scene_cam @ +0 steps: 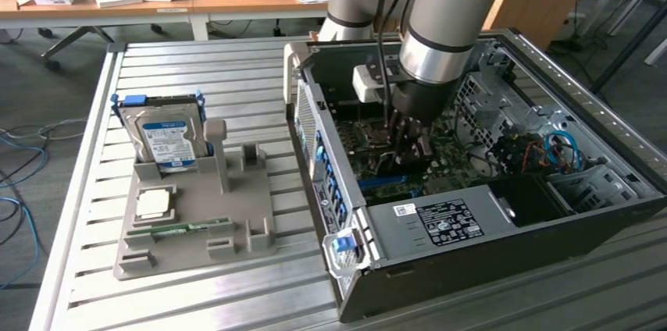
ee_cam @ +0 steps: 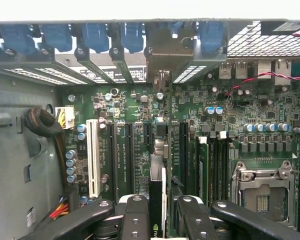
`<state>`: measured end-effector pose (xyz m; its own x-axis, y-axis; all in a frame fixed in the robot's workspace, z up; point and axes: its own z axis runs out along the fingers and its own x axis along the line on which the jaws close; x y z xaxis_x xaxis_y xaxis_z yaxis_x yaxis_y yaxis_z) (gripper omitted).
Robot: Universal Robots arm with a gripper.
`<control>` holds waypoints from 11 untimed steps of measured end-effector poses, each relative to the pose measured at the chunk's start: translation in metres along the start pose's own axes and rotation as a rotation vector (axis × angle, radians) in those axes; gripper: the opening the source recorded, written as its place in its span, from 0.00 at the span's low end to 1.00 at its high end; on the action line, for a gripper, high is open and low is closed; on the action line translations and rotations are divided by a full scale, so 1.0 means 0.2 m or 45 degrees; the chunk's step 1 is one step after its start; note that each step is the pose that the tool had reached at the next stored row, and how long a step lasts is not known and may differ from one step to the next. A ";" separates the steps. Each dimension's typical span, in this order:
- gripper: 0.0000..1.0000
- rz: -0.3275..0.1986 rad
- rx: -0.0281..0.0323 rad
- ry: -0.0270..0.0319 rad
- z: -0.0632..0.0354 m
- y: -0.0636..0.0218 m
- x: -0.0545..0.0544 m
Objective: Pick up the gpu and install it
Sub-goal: 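Insert the gpu into the slot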
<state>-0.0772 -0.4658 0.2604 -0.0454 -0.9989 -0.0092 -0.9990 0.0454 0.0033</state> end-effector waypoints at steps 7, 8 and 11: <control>0.26 0.000 0.0000 -0.0008 0.012 0.001 -0.01; 0.26 0.000 0.0000 -0.0009 0.013 0.000 -0.01; 0.26 0.000 0.0001 -0.0010 0.013 0.002 -0.01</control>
<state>-0.0774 -0.4629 0.2578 -0.0454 -0.9989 -0.0100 -0.9990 0.0454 0.0032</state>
